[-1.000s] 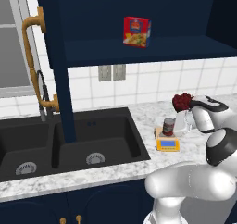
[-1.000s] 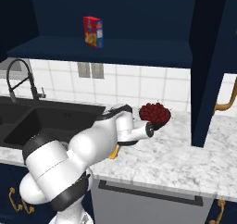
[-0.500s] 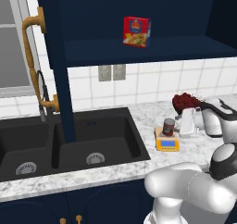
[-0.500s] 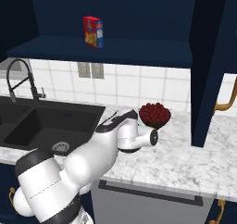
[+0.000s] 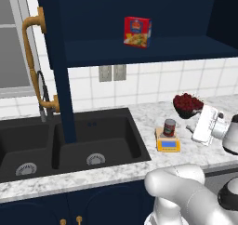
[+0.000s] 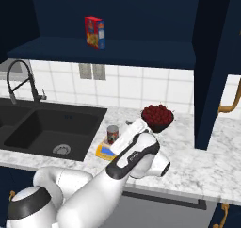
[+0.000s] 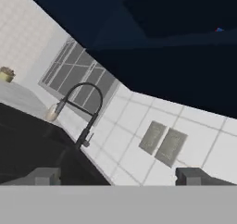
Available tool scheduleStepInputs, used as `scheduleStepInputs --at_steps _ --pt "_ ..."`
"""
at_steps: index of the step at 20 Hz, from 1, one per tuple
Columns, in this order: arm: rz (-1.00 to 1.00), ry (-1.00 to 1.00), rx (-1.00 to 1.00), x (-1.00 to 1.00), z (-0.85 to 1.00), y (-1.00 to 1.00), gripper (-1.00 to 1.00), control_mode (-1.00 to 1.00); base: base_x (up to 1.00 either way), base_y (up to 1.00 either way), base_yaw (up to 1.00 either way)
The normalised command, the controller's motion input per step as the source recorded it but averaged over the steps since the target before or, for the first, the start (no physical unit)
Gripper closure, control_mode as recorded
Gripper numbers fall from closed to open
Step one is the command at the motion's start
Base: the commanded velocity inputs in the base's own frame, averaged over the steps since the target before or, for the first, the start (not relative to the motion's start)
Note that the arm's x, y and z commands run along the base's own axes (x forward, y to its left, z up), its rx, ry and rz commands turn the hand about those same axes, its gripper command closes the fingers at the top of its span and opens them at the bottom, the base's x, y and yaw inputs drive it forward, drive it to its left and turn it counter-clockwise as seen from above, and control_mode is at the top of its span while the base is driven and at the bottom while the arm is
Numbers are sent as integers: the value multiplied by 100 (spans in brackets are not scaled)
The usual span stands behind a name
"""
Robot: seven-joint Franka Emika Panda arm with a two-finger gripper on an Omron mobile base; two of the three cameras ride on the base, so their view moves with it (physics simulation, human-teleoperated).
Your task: Pick the canned food and place it on the digital scale for weighing, and close the cabinet.
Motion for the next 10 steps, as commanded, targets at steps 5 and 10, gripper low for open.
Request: scheduleStepInputs --at_steps 5,10 --pt "0 -20 45 -2 51 -61 -100 -100 0 0 0" --pt "0 -33 48 0 37 -70 -100 -100 0 0 0"
